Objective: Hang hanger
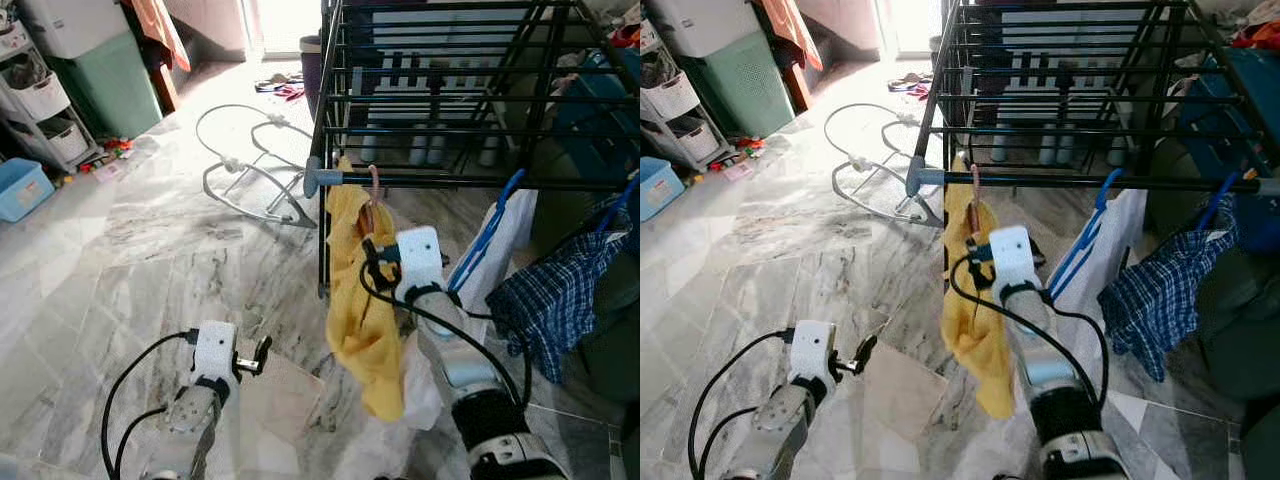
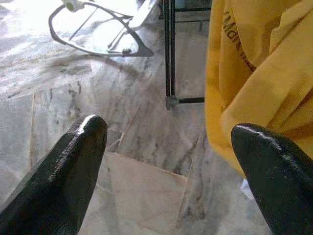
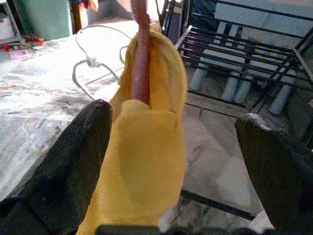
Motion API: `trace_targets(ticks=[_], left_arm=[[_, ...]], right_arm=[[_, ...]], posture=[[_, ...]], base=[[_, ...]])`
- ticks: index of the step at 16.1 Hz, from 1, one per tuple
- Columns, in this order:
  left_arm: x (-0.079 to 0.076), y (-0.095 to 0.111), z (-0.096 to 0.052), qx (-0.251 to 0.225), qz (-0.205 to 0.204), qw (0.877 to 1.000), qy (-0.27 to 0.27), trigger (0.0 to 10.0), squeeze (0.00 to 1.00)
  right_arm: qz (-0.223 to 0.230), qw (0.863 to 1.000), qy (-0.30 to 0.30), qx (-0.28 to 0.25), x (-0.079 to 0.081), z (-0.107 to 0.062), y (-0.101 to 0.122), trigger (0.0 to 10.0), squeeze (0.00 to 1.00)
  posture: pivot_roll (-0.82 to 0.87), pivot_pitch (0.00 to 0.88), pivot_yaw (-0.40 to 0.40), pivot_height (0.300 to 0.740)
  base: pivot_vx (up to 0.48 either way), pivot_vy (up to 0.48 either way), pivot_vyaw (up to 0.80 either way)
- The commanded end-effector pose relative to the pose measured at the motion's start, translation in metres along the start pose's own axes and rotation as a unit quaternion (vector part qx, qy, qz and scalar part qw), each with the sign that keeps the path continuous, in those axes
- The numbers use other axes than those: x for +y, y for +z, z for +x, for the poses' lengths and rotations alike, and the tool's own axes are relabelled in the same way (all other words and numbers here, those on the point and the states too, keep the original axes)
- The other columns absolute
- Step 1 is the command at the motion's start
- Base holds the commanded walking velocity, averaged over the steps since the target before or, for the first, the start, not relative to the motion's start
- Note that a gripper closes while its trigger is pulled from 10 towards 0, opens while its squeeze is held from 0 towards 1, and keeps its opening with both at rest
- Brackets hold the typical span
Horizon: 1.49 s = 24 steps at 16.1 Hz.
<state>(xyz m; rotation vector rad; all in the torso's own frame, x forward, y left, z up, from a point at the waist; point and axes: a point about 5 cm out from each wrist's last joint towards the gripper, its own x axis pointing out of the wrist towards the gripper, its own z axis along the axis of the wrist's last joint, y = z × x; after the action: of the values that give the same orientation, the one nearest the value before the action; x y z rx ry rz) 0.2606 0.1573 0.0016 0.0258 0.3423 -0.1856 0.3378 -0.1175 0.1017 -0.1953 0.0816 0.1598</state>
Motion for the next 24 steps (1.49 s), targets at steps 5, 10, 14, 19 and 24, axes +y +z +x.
trace_targets(ticks=[5,10,14,19,24], left_arm=[[0.006,0.008,0.017,0.016,0.008,0.999,0.038,10.0,0.00],[0.019,-0.004,0.016,0.050,0.051,0.995,0.066,10.0,0.00],[0.021,-0.008,0.015,0.065,0.055,0.994,0.075,10.0,0.00],[0.020,-0.002,0.021,0.060,0.050,0.993,0.083,10.0,0.00],[0.010,-0.008,0.021,0.072,0.053,0.994,0.068,10.0,0.00]], right_arm=[[0.000,1.000,0.020,-0.015,-0.004,0.005,0.007,10.0,0.98],[-0.038,0.998,0.046,0.003,-0.016,-0.001,-0.006,10.0,0.00],[-0.030,0.999,0.021,0.020,-0.026,-0.005,-0.018,10.0,0.00],[0.039,0.997,-0.033,0.061,-0.022,-0.013,-0.043,10.0,0.00],[0.067,0.992,-0.055,0.094,-0.016,-0.022,-0.061,10.0,0.00]], posture=[[-0.12,0.000,0.060,0.740],[-0.14,0.000,0.038,0.740],[-0.15,0.000,0.040,0.740],[-0.17,0.000,0.021,0.740],[-0.21,0.000,0.022,0.740]], base=[[0.000,0.000,0.00],[0.000,0.000,0.00],[0.000,0.000,0.00],[-0.048,0.000,0.00],[-0.248,0.000,0.00]])
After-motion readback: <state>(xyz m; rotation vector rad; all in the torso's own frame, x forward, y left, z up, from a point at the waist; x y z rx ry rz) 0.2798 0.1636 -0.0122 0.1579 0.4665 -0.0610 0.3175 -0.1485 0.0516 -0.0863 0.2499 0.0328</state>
